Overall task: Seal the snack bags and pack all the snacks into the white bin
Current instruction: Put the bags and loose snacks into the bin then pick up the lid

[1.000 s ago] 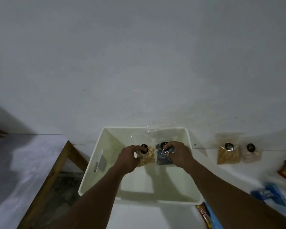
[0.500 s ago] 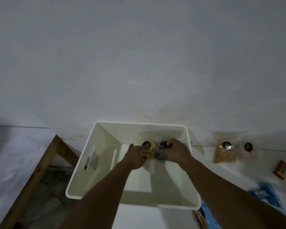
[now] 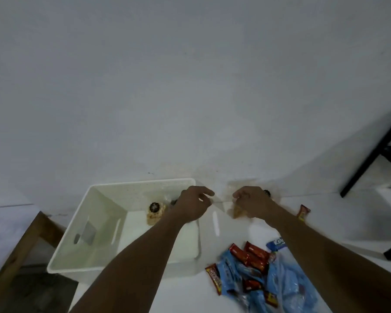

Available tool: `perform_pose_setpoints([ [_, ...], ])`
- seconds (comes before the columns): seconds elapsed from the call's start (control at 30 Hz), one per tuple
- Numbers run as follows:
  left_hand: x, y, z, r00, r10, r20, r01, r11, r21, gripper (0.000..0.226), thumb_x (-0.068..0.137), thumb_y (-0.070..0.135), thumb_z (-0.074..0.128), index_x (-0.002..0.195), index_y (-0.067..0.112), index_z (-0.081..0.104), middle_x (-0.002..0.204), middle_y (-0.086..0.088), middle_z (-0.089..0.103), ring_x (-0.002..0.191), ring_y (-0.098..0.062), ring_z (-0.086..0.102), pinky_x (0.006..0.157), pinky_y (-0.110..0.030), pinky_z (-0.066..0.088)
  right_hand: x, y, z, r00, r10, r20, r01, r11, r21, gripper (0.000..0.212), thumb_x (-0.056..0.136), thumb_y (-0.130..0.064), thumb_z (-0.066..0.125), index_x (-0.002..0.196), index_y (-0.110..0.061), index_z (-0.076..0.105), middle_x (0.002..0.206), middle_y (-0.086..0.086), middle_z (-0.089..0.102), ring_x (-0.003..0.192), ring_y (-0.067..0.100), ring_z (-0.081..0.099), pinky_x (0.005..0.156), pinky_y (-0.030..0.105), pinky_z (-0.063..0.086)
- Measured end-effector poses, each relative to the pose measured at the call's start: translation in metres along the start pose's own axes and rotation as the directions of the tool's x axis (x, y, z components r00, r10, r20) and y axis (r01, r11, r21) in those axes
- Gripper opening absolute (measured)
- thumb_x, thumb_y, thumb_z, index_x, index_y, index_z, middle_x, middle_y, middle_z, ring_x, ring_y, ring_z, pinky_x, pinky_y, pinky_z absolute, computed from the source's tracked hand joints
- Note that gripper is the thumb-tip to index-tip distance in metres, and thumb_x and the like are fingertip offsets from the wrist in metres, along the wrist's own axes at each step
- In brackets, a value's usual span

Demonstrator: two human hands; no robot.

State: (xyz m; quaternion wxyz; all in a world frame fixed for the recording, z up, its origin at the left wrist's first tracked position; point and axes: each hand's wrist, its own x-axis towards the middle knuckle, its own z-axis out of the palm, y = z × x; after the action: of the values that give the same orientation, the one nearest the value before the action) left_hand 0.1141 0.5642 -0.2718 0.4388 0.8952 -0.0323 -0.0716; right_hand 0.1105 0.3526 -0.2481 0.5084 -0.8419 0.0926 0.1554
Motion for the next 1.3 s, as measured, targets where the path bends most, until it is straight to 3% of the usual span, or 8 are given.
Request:
perform_pose_setpoints([
  [0.1, 0.016, 0.017, 0.044, 0.998, 0.008, 0.062, -0.009, 1.000, 0.010, 0.021, 0.087, 0.035, 0.071, 0.108, 0.034, 0.073, 0.107, 0.007, 0.068, 0.094, -0.007, 0.062, 0.073, -0.008, 0.042, 0.013, 0.037, -0.041, 0.999, 0.033, -0.025, -0.034, 0.999, -0.019, 0.013, 0.085, -0.001, 0.061, 0.097, -0.004, 0.067, 0.085, 0.005, 0.063, 0.063, 0.011, 0.060, 0.054, 0.022, 0.048],
  [0.27, 0.054, 0.016, 0.108, 0.996, 0.025, 0.089, -0.033, 0.996, 0.082, 0.028, 0.083, 0.017, 0.075, 0.111, 0.021, 0.075, 0.114, 0.006, 0.067, 0.100, -0.006, 0.060, 0.079, 0.003, 0.036, 0.052, 0.103, -0.093, 0.999, 0.044, -0.024, -0.046, 0.994, -0.097, 0.019, 0.081, -0.010, 0.071, 0.100, -0.014, 0.071, 0.107, 0.001, 0.064, 0.095, 0.016, 0.057, 0.080, 0.026, 0.042],
  [0.33, 0.071, 0.008, 0.130, 0.995, -0.013, 0.102, -0.001, 0.991, 0.133, 0.036, 0.083, 0.017, 0.074, 0.118, 0.023, 0.071, 0.119, -0.008, 0.063, 0.114, -0.014, 0.053, 0.096, -0.014, 0.038, 0.072, 0.124, -0.107, 1.000, 0.023, -0.018, -0.024, 0.998, -0.059, 0.020, 0.080, -0.008, 0.074, 0.099, -0.016, 0.072, 0.103, -0.009, 0.063, 0.095, 0.007, 0.056, 0.078, 0.018, 0.042],
  [0.4, 0.086, -0.004, 0.148, 0.993, -0.060, 0.105, 0.040, 0.983, 0.179, 0.043, 0.084, 0.021, 0.074, 0.125, 0.029, 0.065, 0.113, -0.008, 0.049, 0.111, -0.013, 0.038, 0.094, -0.019, 0.032, 0.095, 0.141, -0.116, 1.000, 0.009, 0.002, -0.009, 1.000, -0.015, 0.021, 0.079, -0.004, 0.074, 0.099, -0.013, 0.073, 0.098, -0.013, 0.062, 0.088, -0.001, 0.054, 0.072, 0.010, 0.040],
  [0.57, 0.122, -0.028, 0.191, 0.992, -0.071, 0.103, 0.056, 0.988, 0.142, 0.059, 0.079, 0.011, 0.078, 0.133, 0.027, 0.060, 0.110, -0.009, 0.046, 0.106, -0.019, 0.047, 0.088, -0.012, 0.034, 0.160, 0.172, -0.120, 0.995, 0.054, 0.088, -0.065, 0.990, 0.127, 0.026, 0.080, 0.003, 0.073, 0.106, -0.003, 0.072, 0.112, 0.008, 0.067, 0.095, 0.011, 0.059, 0.071, 0.009, 0.047],
  [0.73, 0.141, -0.035, 0.216, 0.993, -0.114, 0.022, 0.112, 0.990, 0.084, 0.058, 0.081, 0.003, 0.073, 0.129, 0.036, 0.064, 0.109, -0.007, 0.055, 0.101, -0.022, 0.060, 0.090, -0.023, 0.051, 0.199, 0.195, -0.106, 0.993, 0.058, 0.101, -0.073, 0.985, 0.159, 0.026, 0.077, 0.003, 0.075, 0.101, -0.005, 0.073, 0.118, 0.016, 0.065, 0.112, 0.031, 0.059, 0.095, 0.041, 0.050],
  [1.0, 0.116, -0.020, 0.189, 0.983, -0.171, 0.062, 0.164, 0.981, 0.101, 0.057, 0.084, 0.009, 0.071, 0.121, 0.052, 0.062, 0.104, -0.002, 0.051, 0.099, -0.020, 0.055, 0.085, -0.024, 0.051, 0.162, 0.188, -0.100, 0.997, 0.033, 0.072, -0.047, 0.975, 0.215, 0.021, 0.082, 0.011, 0.067, 0.081, -0.009, 0.070, 0.085, 0.012, 0.067, 0.068, 0.011, 0.068, 0.060, 0.022, 0.054],
  [1.3, 0.052, 0.019, 0.051, 0.996, -0.025, -0.088, 0.033, 0.996, 0.086, 0.055, 0.082, 0.014, 0.073, 0.123, 0.050, 0.063, 0.106, -0.007, 0.057, 0.093, -0.032, 0.063, 0.088, -0.041, 0.056, 0.086, 0.051, -0.073, 0.981, -0.188, -0.041, 0.193, 0.968, 0.163, 0.015, 0.084, 0.003, 0.068, 0.087, -0.012, 0.070, 0.077, -0.004, 0.065, 0.055, -0.004, 0.061, 0.047, 0.012, 0.046],
])
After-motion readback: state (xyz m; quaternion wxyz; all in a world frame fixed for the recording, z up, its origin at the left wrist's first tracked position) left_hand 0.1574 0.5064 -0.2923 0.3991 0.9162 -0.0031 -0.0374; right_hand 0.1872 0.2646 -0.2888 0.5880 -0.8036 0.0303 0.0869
